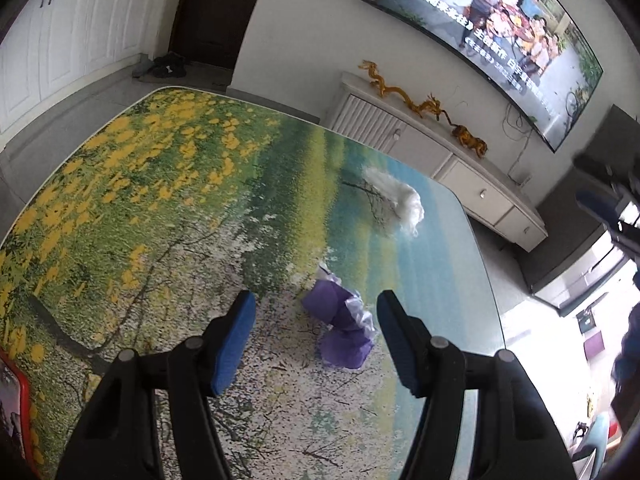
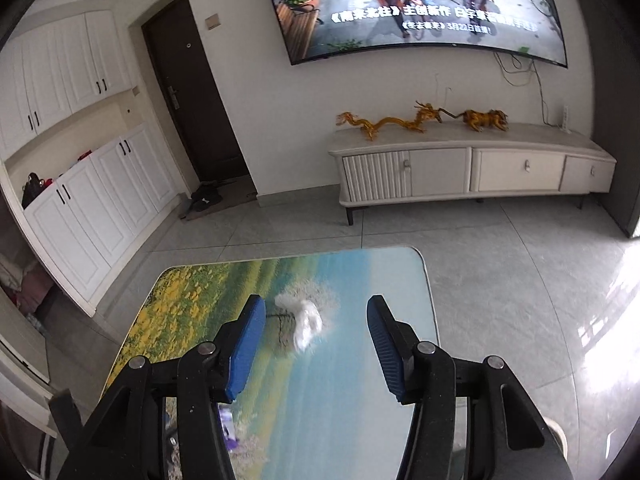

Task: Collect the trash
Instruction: 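Move both open tools back over the table toward the white and purple bags, then grasp the white plastic bag with the right tool while the left tool grasps the purple bag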

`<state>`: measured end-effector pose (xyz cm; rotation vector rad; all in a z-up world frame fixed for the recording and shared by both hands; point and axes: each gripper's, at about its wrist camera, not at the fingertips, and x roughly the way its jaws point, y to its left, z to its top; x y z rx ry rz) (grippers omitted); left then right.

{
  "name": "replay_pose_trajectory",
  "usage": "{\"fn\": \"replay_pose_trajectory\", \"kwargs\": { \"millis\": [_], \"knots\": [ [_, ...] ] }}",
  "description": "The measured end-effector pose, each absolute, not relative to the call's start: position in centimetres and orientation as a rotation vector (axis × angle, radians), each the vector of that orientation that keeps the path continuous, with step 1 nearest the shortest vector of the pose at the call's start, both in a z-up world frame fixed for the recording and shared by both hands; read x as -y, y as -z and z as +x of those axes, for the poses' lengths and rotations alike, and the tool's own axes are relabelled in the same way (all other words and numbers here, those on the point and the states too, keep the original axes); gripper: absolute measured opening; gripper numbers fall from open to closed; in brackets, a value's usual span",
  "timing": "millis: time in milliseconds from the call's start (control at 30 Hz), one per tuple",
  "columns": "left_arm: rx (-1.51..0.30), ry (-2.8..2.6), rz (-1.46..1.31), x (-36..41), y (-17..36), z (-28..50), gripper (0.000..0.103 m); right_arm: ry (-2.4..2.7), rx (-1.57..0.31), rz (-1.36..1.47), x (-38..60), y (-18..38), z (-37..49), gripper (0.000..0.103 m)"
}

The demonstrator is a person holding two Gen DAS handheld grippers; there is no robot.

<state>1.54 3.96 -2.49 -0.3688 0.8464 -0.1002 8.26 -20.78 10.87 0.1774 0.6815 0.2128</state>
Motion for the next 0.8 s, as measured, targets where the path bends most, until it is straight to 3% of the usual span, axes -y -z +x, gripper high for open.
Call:
{"fn": "replay_pose_trajectory", "kwargs": {
  "millis": [200, 600, 800],
  "knots": [
    [-0.889, 0.149, -0.317, -1.7, 3.8, 2.2, 0.06, -0.241, -0.728, 0.134, 18.3, -8.2, 11.8, 0.051],
    [-0.924, 0.124, -0.199, -0.4, 5.8, 4.5, 0.028, -0.262, -0.852, 0.13, 16.2, 0.8, 17.8, 0.05],
    [-0.887, 0.102, -0.188, -0.7, 6.1, 5.1, 0.026, -0.282, -0.878, 0.104, 15.1, 2.9, 19.3, 0.05]
  ]
}}
